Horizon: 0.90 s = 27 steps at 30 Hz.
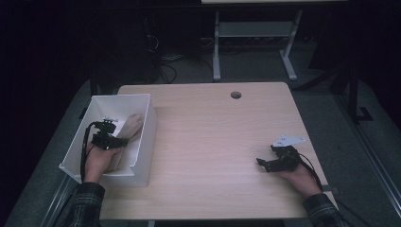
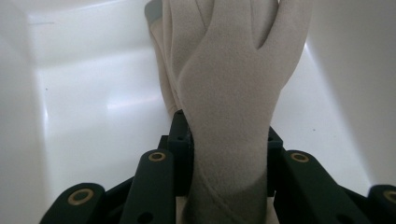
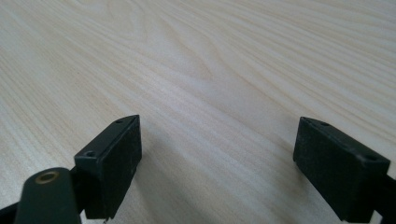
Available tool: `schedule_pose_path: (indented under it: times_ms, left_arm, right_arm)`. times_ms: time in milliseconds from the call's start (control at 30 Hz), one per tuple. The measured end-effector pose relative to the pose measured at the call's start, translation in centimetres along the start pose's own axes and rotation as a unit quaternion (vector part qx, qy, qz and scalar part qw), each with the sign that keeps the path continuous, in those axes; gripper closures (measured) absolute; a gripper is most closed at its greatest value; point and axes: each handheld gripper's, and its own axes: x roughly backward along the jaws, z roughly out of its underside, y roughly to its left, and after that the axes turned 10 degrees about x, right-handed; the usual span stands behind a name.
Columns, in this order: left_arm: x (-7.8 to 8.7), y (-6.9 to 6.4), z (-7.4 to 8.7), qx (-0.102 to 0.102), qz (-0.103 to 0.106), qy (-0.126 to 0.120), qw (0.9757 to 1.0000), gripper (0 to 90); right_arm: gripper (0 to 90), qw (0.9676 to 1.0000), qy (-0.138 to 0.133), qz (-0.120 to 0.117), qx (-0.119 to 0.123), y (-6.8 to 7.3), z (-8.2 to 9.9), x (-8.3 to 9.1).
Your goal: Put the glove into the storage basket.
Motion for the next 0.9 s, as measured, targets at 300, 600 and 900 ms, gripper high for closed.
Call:
schedule_pose_path:
  times_ms: [300, 600, 900]
  left_arm:
    - [-0.8, 0.1, 0.2, -0.007, 0.008, 0.016, 0.9998, 45.5]
    - [0.3, -0.2, -0.4, -0.024, 0.015, -0.001, 0.9996, 18.2]
    - [4.1, -1.2, -2.1, -0.035, 0.044, -0.051, 0.9971, 17.4]
  right_arm:
    - [14.8, 1.0, -0.001, 0.0, 0.0, 0.0, 0.0, 0.0]
    - [14.7, 1.0, -0.001, 0.0, 0.001, 0.0, 0.0, 0.0]
    - [14.7, 1.0, -0.001, -0.001, 0.0, 0.0, 0.0, 0.0]
